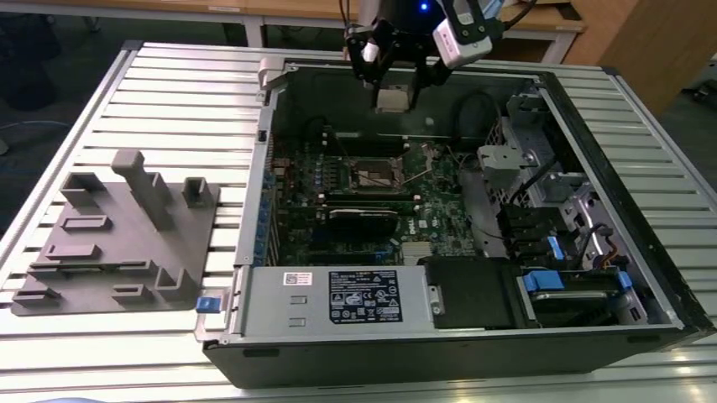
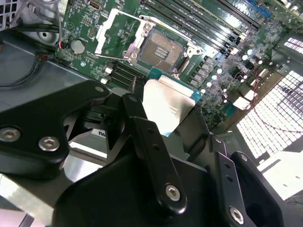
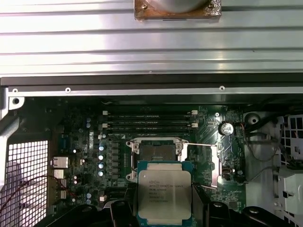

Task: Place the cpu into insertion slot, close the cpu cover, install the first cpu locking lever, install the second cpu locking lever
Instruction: 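Place the cpu into insertion slot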

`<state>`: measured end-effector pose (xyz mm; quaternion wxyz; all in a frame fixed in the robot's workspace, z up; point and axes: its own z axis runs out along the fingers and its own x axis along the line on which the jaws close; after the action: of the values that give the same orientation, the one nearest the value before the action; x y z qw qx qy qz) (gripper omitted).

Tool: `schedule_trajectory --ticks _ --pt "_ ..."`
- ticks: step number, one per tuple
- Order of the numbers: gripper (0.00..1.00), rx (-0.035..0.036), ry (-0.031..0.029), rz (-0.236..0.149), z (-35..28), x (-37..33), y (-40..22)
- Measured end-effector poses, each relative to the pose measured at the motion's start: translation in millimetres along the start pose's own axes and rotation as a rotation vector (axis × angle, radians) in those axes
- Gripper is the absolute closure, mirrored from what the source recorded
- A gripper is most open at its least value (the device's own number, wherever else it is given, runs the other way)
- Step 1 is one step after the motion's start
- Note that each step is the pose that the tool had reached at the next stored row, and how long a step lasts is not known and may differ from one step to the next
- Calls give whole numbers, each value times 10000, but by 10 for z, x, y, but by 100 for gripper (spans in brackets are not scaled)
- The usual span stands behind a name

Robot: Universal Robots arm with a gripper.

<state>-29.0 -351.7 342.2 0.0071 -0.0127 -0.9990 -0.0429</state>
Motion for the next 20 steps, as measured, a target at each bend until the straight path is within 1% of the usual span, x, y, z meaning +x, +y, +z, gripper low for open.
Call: schedule_trajectory --ticks 5,11,17,20 --pt "46 -4 -6 1 49 1 -4" --pt "46 -3 -6 1 51 1 -4" --pt "46 -4 -6 0 83 0 -7" --pt "46 -3 -6 1 85 0 -7"
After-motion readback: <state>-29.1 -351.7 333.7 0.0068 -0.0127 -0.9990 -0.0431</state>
